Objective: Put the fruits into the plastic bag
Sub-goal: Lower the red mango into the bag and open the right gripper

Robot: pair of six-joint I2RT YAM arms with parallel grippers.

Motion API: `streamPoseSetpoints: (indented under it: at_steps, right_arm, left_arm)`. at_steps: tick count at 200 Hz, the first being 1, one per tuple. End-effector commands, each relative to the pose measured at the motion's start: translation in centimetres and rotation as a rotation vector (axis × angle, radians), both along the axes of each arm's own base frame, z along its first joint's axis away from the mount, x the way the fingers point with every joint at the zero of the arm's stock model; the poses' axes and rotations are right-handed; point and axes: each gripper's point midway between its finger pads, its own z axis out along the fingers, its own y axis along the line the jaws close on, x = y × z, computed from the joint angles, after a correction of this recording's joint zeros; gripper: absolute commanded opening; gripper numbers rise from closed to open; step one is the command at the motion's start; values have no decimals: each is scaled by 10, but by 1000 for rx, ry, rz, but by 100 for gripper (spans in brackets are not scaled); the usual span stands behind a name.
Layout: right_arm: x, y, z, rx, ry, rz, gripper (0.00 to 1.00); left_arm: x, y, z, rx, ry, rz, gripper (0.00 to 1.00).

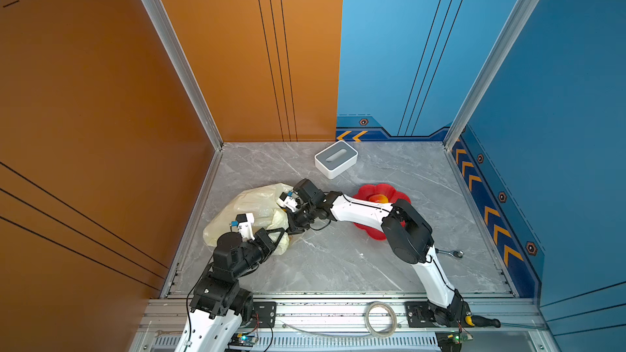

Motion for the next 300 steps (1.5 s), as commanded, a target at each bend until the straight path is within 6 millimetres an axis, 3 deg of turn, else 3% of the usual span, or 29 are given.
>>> streamPoseSetpoints:
  at_steps: [1,39,119,181,218,272,300]
  right_arm:
    - [7,22,18,124,41,-24,38]
    - [24,38,36,278,70,-137,37]
    - [54,50,34,475,98,-445,35]
    - [76,60,24,448,100,-581,36]
    - [83,72,29,414,57,-587,37]
    - [94,80,6,342,42,-621,39]
    - [99,84,4,322,14,-624,40]
  left_arm:
    - [-2,-3,1,-15,-5,-18,0]
    - [-3,-3,-3,-25,0,-12,0]
    - [-3,-4,-4,-26,1,-11,0]
    - [-4,-6,-5,-30,0,-20,0]
    - [-6,-7,-8,-31,0,-28,0]
    - [-6,-10,-5,-35,-13,-40,0]
    - [-6,-10,-4,-35,-17,-43,0]
